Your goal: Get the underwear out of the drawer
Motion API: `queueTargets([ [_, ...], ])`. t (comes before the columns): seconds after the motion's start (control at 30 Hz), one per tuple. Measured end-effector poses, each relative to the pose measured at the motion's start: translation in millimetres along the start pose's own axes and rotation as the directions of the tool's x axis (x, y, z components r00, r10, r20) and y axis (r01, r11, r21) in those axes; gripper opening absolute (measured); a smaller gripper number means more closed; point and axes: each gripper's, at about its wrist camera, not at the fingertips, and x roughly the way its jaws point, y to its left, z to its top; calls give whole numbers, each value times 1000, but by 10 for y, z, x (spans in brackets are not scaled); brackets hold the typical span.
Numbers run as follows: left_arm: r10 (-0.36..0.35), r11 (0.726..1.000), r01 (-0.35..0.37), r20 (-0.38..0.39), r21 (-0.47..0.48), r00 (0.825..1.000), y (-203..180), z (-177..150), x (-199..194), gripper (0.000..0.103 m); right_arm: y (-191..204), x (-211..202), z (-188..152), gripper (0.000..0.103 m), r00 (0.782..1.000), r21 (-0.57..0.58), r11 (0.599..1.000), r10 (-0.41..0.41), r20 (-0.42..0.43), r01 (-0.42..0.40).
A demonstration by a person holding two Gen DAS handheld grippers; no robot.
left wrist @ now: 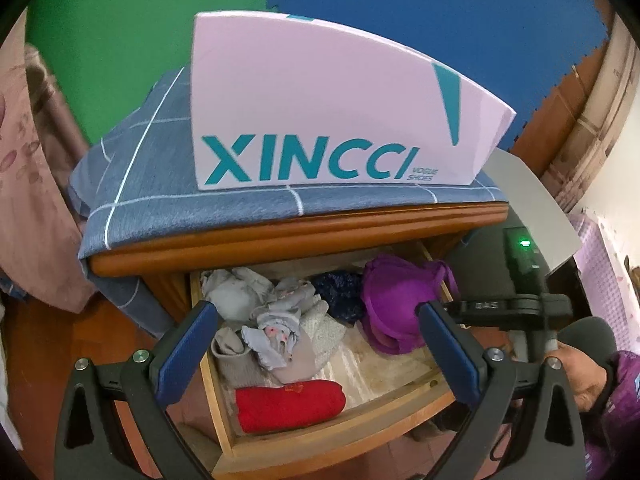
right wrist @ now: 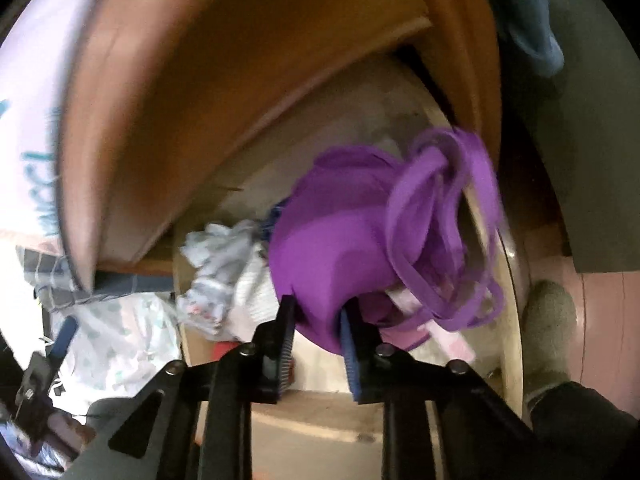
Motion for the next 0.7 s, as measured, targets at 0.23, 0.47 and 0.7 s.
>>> queueTargets([
  [0.23, 1, 999, -2, -33, -33, 999, 66, -12, 61, 100, 143, -370, -184, 16, 996, -17, 996, 83, 29, -83],
  [0.47, 11, 1000, -13, -48, -26, 999, 51, -28, 98, 100, 154, -643, -304, 16, 987, -4, 989, 150, 55, -150],
  [0.7, 30, 1000, -31, -58, -5, 998, 20, -44, 131, 100, 149, -922, -351, 16, 975, 1, 978, 207, 79, -208],
])
